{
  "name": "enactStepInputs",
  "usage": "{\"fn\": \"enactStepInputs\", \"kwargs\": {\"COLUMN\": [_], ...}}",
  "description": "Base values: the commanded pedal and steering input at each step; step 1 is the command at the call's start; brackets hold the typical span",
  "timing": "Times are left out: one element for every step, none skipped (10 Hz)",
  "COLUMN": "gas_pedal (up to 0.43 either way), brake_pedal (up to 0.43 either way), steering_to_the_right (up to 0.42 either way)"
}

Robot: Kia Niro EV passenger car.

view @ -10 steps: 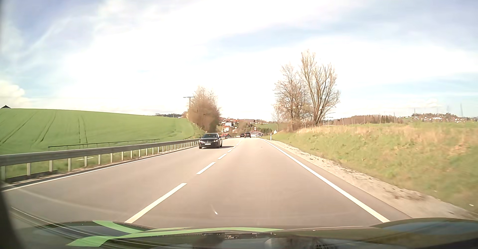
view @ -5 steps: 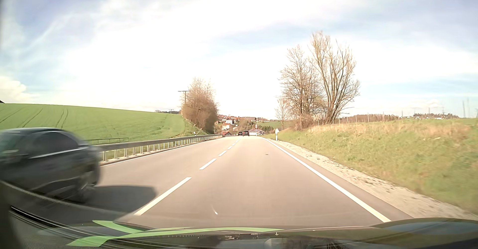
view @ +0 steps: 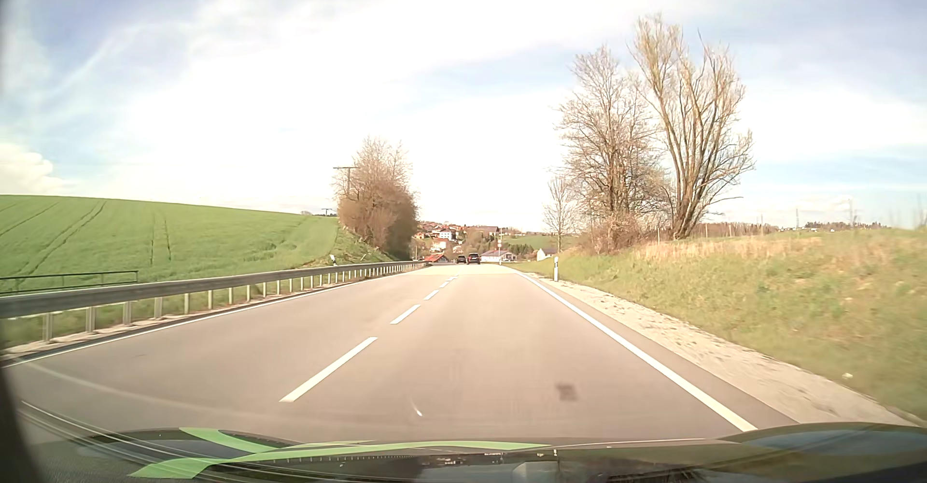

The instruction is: Follow the waypoints while adhering to traffic rules and regulations

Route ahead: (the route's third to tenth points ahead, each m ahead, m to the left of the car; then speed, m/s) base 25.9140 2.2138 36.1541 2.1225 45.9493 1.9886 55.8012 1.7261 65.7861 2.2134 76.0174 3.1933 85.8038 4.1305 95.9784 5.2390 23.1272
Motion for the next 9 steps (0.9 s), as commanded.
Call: {"fn": "enactStepInputs", "kwargs": {"gas_pedal": [0.150, 0.150, 0.150, 0.138, 0.138, 0.110, 0.087, 0.047, 0.047], "brake_pedal": [0.000, 0.000, 0.000, 0.000, 0.000, 0.000, 0.000, 0.000, 0.000], "steering_to_the_right": [-0.002, -0.003, -0.003, -0.004, -0.004, -0.004, -0.004, -0.005, -0.006]}}
